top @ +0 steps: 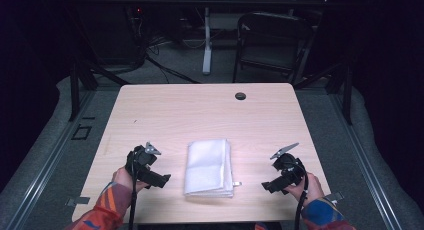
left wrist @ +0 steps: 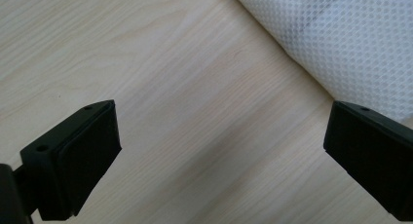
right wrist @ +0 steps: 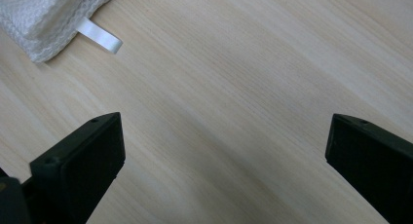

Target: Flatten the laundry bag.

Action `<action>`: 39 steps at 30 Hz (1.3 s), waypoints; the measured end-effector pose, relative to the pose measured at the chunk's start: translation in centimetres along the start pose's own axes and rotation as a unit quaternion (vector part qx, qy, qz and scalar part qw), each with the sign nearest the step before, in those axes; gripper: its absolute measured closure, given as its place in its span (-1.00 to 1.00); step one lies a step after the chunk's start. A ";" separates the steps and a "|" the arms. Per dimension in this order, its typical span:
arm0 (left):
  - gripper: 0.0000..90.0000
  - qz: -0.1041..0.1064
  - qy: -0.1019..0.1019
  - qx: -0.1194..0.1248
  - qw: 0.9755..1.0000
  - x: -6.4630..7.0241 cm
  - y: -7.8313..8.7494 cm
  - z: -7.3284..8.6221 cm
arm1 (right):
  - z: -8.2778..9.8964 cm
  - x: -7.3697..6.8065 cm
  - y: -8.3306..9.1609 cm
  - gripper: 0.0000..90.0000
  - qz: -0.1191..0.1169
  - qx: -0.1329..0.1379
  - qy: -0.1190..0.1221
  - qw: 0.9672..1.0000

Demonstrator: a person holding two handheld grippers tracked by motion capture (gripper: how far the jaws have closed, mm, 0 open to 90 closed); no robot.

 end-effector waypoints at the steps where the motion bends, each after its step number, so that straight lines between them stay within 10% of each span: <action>1: -1.00 0.000 0.000 0.000 1.000 0.0 0.0 0.0 | 0.0 0.0 0.0 -0.98 0.000 0.000 0.000 1.000; 22: -1.00 0.013 -0.068 0.030 0.997 5.4 -0.1 -2.3 | -0.4 -1.1 0.5 -0.93 -0.008 0.003 0.014 1.000; 39: -0.82 0.054 -0.149 0.004 0.987 10.4 -2.4 -4.4 | -0.6 -1.7 0.0 -0.86 -0.027 -0.009 0.023 0.999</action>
Point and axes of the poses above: each handheld gripper's, and its own axes: y roughly backward along the jaws, z roughly out of its underside, x roughly to its right, the point moved 7 cm from there along -y, roughly forward along the jaws, and after that the axes turned 15 degrees about -x, right-handed, at the moved point
